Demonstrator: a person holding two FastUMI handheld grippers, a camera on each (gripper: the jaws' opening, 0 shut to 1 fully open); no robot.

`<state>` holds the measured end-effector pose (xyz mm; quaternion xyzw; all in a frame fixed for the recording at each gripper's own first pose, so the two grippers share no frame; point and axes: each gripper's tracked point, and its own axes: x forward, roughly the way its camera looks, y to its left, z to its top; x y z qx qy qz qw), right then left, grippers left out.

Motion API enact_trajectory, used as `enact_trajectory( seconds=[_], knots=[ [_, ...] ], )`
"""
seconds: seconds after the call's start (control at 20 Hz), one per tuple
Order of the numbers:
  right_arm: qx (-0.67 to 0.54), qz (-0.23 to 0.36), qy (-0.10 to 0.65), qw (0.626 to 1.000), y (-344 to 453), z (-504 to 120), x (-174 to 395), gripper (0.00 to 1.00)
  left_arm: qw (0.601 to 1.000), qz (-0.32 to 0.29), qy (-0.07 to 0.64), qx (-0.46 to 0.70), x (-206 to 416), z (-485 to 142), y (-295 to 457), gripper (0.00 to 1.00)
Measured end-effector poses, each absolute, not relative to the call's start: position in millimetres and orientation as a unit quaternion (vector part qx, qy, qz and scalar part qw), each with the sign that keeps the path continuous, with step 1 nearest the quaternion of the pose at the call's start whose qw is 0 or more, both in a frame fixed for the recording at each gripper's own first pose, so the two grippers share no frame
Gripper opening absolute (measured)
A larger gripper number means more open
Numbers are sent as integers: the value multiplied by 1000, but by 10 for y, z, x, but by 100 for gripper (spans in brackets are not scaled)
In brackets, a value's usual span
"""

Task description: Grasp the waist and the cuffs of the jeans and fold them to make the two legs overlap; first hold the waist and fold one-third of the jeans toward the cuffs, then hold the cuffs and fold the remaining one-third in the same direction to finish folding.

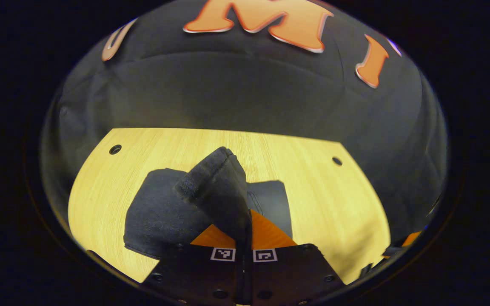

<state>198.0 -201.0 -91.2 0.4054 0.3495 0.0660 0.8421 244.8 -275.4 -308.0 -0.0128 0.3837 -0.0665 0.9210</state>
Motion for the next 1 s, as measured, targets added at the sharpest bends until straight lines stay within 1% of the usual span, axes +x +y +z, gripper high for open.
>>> enact_trajectory(
  seconds=[0.1,0.15,0.2,0.3,0.4,0.55,0.7,0.85,1.0],
  knots=[
    [406,61,349,842,-2129,-931,1950,98,923,-43,381,38,2403,-3179,-2787,1],
    [408,59,350,841,-2165,-937,1949,98,922,-48,383,41,2386,-3205,-2847,1],
    [409,58,351,841,-2202,-939,1948,98,919,-61,388,29,2366,-3260,-2998,4],
    [407,55,349,842,-2249,-946,1969,98,908,-95,407,-6,2283,-3340,-3332,52],
    [399,53,350,845,-2252,-932,1981,98,905,-107,412,2,2200,-3289,-3459,100],
    [377,63,349,855,-2197,-842,1988,98,915,-124,384,29,2144,-3048,-3480,100],
    [353,79,335,870,-1941,-566,2131,98,929,-133,346,21,2085,-2571,-3317,100],
    [306,100,305,896,-1669,-221,2221,98,950,-123,286,8,1997,-1818,-2954,100],
    [226,116,264,930,-1333,180,2318,98,970,-108,219,-3,1883,-1017,-2441,99]
  ],
)
